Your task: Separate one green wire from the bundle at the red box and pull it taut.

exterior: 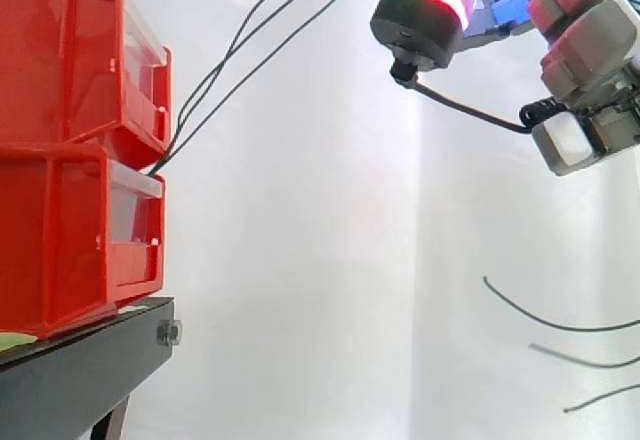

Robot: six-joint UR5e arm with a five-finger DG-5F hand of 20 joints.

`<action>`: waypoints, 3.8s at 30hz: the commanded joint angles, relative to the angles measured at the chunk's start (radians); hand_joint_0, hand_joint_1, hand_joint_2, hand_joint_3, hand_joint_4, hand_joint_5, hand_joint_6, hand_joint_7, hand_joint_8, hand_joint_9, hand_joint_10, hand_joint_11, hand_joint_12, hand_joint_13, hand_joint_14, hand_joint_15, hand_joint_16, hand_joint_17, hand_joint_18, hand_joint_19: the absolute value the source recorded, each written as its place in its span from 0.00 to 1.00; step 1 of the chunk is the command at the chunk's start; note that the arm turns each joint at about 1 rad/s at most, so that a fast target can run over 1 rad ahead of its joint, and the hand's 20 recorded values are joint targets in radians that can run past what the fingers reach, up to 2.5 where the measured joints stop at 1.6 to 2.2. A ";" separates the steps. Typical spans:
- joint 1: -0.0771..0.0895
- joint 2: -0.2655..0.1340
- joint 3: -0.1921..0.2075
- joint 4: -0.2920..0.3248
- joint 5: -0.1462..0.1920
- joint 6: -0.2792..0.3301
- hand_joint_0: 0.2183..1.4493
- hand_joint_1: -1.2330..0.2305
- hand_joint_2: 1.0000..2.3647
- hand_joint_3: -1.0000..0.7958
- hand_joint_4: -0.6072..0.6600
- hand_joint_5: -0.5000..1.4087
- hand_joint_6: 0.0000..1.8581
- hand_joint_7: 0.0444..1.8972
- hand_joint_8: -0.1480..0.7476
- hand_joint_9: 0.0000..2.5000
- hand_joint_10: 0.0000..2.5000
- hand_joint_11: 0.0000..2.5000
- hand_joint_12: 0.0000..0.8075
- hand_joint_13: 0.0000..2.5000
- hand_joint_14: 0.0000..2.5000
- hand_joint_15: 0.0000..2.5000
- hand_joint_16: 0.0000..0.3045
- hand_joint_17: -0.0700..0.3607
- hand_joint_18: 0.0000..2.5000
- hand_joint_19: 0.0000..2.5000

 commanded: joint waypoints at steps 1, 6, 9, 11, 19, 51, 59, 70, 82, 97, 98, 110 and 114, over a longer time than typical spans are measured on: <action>0.000 0.000 0.000 0.002 0.000 0.000 0.30 0.34 0.01 0.39 0.49 0.18 0.48 0.52 0.46 0.58 0.01 0.38 0.40 0.53 0.01 0.37 0.13 0.38 0.34 0.29; 0.000 0.000 -0.001 -0.001 0.000 0.000 0.33 0.29 0.01 0.36 0.48 0.18 0.48 0.51 0.44 0.57 0.01 0.38 0.39 0.52 0.01 0.37 0.14 0.38 0.34 0.29; 0.000 0.000 0.000 -0.001 -0.001 0.000 0.34 0.27 0.01 0.32 0.48 0.18 0.48 0.49 0.44 0.57 0.01 0.38 0.40 0.52 0.01 0.37 0.14 0.38 0.34 0.29; 0.000 0.000 -0.001 -0.001 0.000 0.000 0.34 0.27 0.00 0.31 0.48 0.18 0.48 0.49 0.44 0.57 0.01 0.38 0.39 0.51 0.01 0.36 0.14 0.38 0.34 0.29; 0.000 0.000 0.000 -0.001 -0.001 0.000 0.27 0.31 0.00 0.28 0.51 0.18 0.47 0.49 0.44 0.58 0.01 0.38 0.41 0.50 0.01 0.36 0.14 0.39 0.34 0.29; -0.005 0.000 0.028 -0.038 -0.006 0.000 0.23 0.54 0.00 0.28 0.55 0.20 0.46 0.52 0.47 0.57 0.01 0.35 0.44 0.45 0.01 0.33 0.15 0.41 0.34 0.28; -0.018 0.000 0.028 -0.070 -0.004 0.003 0.27 0.55 0.00 0.31 0.54 0.20 0.45 0.53 0.46 0.57 0.01 0.36 0.43 0.45 0.01 0.33 0.14 0.39 0.32 0.29; -0.028 0.000 0.028 -0.089 0.000 0.000 0.27 0.45 0.01 0.34 0.54 0.20 0.45 0.54 0.45 0.57 0.01 0.36 0.42 0.45 0.01 0.34 0.14 0.39 0.32 0.29; -0.037 -0.002 0.026 -0.092 0.016 0.000 0.28 0.44 0.01 0.34 0.55 0.20 0.45 0.55 0.46 0.58 0.01 0.37 0.42 0.46 0.01 0.34 0.14 0.38 0.32 0.29; -0.049 0.000 0.026 -0.116 0.066 0.000 0.29 0.34 0.01 0.44 0.55 0.20 0.47 0.59 0.49 0.58 0.01 0.36 0.44 0.47 0.01 0.33 0.15 0.40 0.34 0.28; -0.044 0.000 0.028 -0.118 0.066 0.000 0.29 0.34 0.01 0.45 0.55 0.20 0.47 0.59 0.48 0.57 0.01 0.37 0.44 0.46 0.01 0.33 0.14 0.39 0.34 0.28; -0.038 0.000 0.028 -0.115 0.077 0.000 0.27 0.40 0.00 0.30 0.56 0.20 0.47 0.53 0.47 0.58 0.01 0.37 0.42 0.46 0.01 0.34 0.14 0.38 0.33 0.29; -0.034 0.000 0.028 -0.113 0.077 -0.002 0.25 0.43 0.00 0.28 0.57 0.20 0.47 0.54 0.47 0.58 0.01 0.37 0.43 0.46 0.01 0.34 0.14 0.39 0.34 0.29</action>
